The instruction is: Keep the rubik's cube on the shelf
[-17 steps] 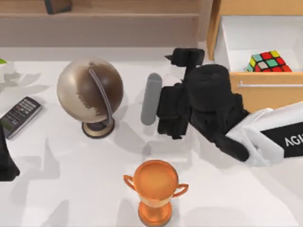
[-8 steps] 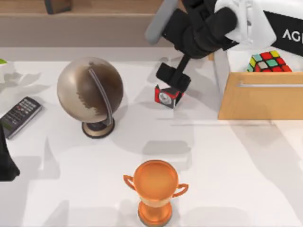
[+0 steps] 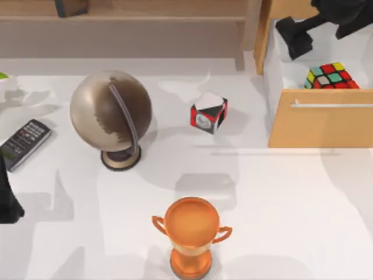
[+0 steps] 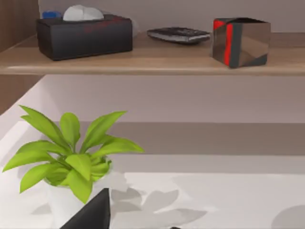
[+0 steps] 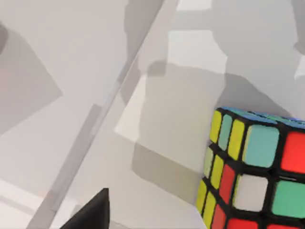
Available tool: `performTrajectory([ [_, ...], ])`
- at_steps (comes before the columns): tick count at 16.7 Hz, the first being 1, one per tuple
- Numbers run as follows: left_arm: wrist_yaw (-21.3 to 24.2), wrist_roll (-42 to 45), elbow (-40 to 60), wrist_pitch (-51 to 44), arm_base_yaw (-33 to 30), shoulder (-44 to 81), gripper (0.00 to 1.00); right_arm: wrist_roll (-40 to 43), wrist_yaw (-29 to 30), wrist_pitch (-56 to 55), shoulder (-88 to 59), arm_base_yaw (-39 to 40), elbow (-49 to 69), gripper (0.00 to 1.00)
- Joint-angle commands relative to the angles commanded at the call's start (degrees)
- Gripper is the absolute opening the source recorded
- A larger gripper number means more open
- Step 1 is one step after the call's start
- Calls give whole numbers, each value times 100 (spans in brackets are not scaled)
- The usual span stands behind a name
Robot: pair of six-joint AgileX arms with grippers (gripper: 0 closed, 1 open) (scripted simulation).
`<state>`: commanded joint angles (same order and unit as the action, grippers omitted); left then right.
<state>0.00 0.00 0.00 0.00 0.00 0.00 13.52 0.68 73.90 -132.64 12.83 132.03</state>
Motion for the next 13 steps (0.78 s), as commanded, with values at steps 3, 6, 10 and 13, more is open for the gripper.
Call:
performTrajectory([
  [3,0,0,0,0,0,0,100,-326,-87,792,-525,-448,653,100],
  [6,0,0,0,0,0,0,100,-444,-127,1073,-779,-599,869,100],
  [10,0,0,0,0,0,0,100,-444,-127,1073,-779,-599,869,100],
  [13,0,0,0,0,0,0,100,-480,-116,1106,-735,-539,857,100],
])
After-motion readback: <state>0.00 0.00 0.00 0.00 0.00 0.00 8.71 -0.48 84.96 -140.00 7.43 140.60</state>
